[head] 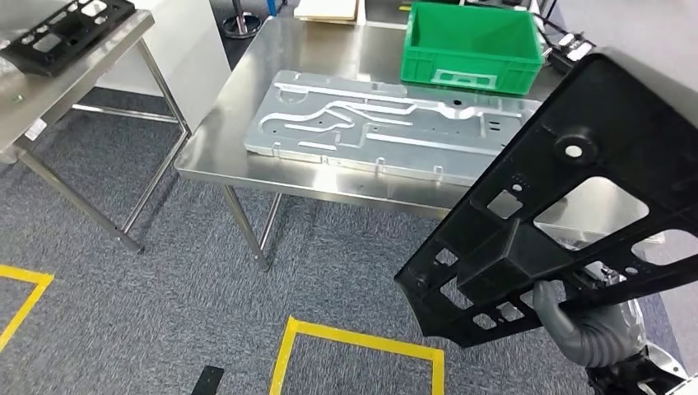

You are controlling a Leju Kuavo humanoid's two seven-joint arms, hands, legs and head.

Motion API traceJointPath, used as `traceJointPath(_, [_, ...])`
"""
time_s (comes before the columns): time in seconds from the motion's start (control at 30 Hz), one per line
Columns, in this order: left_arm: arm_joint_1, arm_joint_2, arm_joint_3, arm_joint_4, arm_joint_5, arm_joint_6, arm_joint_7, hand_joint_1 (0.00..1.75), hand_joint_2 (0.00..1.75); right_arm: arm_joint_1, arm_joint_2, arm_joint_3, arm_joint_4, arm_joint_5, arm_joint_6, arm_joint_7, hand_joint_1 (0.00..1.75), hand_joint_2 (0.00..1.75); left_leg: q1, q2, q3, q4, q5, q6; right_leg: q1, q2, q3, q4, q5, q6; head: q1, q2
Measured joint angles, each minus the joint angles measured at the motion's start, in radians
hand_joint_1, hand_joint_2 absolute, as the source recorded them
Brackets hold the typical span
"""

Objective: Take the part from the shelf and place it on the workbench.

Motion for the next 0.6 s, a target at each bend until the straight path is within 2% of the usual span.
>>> traceJointPath(0.03, [-0.001, 0.000, 0.000, 0.000, 0.000, 0.001, 0.000, 0.00, 1.75, -0.001, -0.002, 0.000, 0.001, -0.001, 0.000, -0.001, 1.75, 1.75, 0.002, 0.000, 0.008, -0.005, -0.001, 0.003, -0.001, 0.000, -0.016, 0.031, -0.002, 0.003, 0.000, 0.000])
traceJointPath(0.13, [-0.001, -0.001, 0.000, 0.000, -0.002, 0.003, 0.000, 0.00, 1.75, 0.001, -0.007, 0.000, 0.006, -0.003, -0.001, -0.004, 1.75, 1.75, 0.004, -0.003, 0.044, -0.017, -0.026, 0.012, -0.006, -0.001, -0.172, 0.235, -0.076, 0.016, 0.000, 0.000])
traceJointPath(0.17, [-0.001, -0.001, 0.000, 0.000, -0.003, 0.003, 0.001, 0.00, 1.75, 0.002, -0.008, 0.000, 0.007, -0.003, -0.001, -0.004, 1.75, 1.75, 0.003, -0.004, 0.057, -0.017, -0.037, 0.012, -0.006, -0.001, -0.213, 0.264, -0.088, 0.020, 0.000, 0.000])
traceJointPath(0.2, [0.000, -0.002, 0.000, 0.000, -0.004, 0.003, 0.001, 0.00, 1.75, 0.002, -0.009, 0.000, 0.008, -0.003, -0.001, -0.004, 1.75, 1.75, 0.003, -0.005, 0.070, -0.017, -0.046, 0.011, -0.006, -0.001, -0.216, 0.232, -0.061, 0.019, 0.000, 0.000])
traceJointPath(0.23, [0.000, -0.002, 0.000, 0.000, -0.005, 0.003, 0.001, 0.00, 1.75, 0.002, -0.010, 0.000, 0.009, -0.003, -0.001, -0.004, 1.75, 1.75, 0.004, -0.007, 0.085, -0.018, -0.057, 0.009, -0.006, -0.002, -0.207, 0.175, -0.012, 0.017, 0.000, 0.000])
traceJointPath(0.27, [0.000, -0.003, 0.000, 0.000, -0.005, 0.003, 0.001, 0.00, 1.75, 0.002, -0.011, 0.000, 0.010, -0.003, -0.001, -0.004, 1.75, 1.75, 0.003, -0.008, 0.098, -0.017, -0.067, 0.006, -0.005, -0.002, -0.196, 0.109, 0.049, 0.012, 0.000, 0.000])
traceJointPath(0.3, [0.000, -0.003, 0.000, 0.000, -0.005, 0.003, 0.001, 0.00, 1.75, 0.002, -0.012, 0.001, 0.011, -0.003, -0.002, -0.004, 1.75, 1.75, 0.002, -0.010, 0.108, -0.016, -0.077, 0.001, -0.003, -0.002, -0.186, 0.055, 0.090, 0.006, 0.000, 0.000])
traceJointPath(0.33, [-0.001, -0.003, 0.000, 0.000, -0.005, 0.003, 0.001, 0.00, 1.75, 0.003, -0.013, 0.001, 0.011, -0.003, -0.002, -0.005, 1.75, 1.75, 0.001, -0.011, 0.111, -0.016, -0.086, -0.005, 0.000, -0.002, -0.181, 0.023, 0.118, -0.001, 0.000, 0.000])
traceJointPath(0.37, [-0.002, -0.003, 0.000, 0.000, -0.005, 0.003, 0.001, 0.00, 1.75, 0.003, -0.013, 0.001, 0.012, -0.003, -0.002, -0.005, 1.75, 1.75, -0.001, -0.013, 0.114, -0.013, -0.091, -0.011, 0.003, -0.002, -0.181, 0.010, 0.127, -0.009, 0.000, 0.000])
traceJointPath(0.43, [-0.004, -0.003, 0.000, 0.000, -0.005, 0.003, 0.002, 0.00, 1.75, 0.004, -0.014, 0.001, 0.012, -0.002, -0.003, -0.004, 1.75, 1.75, -0.002, -0.012, 0.119, -0.012, -0.100, -0.024, 0.002, 0.000, -0.173, 0.006, 0.123, -0.023, -0.001, 0.000])
traceJointPath(0.5, [-0.006, -0.003, 0.000, 0.000, -0.006, 0.003, 0.002, 0.00, 1.75, 0.002, -0.014, 0.002, 0.010, -0.001, -0.004, -0.002, 1.75, 1.75, 0.000, -0.008, 0.110, 0.024, -0.120, -0.035, -0.001, -0.001, -0.157, -0.001, 0.119, -0.034, -0.001, 0.000])
traceJointPath(0.53, [-0.007, -0.003, 0.000, 0.000, -0.006, 0.003, 0.002, 0.00, 1.75, 0.002, -0.014, 0.002, 0.009, 0.000, -0.005, -0.001, 1.75, 1.75, 0.002, -0.006, 0.086, 0.071, -0.141, -0.040, -0.003, -0.002, -0.149, -0.005, 0.115, -0.039, -0.001, 0.000])
traceJointPath(0.6, [-0.007, -0.003, 0.000, 0.000, -0.007, 0.002, 0.002, 0.00, 1.75, 0.003, -0.014, 0.002, 0.009, 0.000, -0.005, 0.000, 1.75, 1.75, 0.006, -0.002, 0.008, 0.201, -0.194, -0.048, -0.002, -0.004, -0.141, -0.005, 0.106, -0.045, -0.001, 0.000])
